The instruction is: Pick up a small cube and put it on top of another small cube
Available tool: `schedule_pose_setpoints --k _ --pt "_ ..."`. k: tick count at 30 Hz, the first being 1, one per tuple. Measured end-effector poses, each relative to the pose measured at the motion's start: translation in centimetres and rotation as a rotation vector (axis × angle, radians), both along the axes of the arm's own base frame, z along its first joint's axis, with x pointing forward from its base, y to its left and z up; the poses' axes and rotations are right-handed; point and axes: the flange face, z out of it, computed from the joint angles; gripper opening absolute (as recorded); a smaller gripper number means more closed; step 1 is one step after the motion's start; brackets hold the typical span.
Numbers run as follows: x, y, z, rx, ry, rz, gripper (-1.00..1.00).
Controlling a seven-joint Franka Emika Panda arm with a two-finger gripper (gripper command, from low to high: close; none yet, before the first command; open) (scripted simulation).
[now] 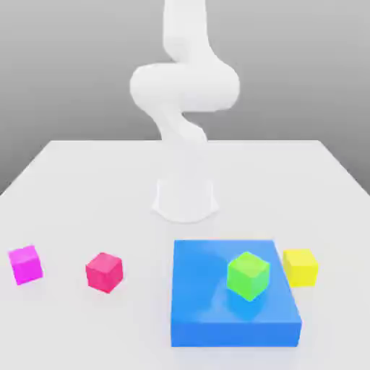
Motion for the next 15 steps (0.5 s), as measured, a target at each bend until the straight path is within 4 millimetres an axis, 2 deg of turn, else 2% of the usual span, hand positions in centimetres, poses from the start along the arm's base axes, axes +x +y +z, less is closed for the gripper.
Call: schedule_pose_setpoints --k 3,7,11,15 --pt "2.4 -1.7 -5.1 0.083 0.068 -0.160 0.00" --pt "4.3 -4.4 -11.8 0.187 0.147 -0.373 0.00" --pt "4.8 -7.3 -18.6 0.288 0.217 -0.594 0.00" --pt "4.2 -10.1 -25.2 0.385 0.280 -0.822 0.00"
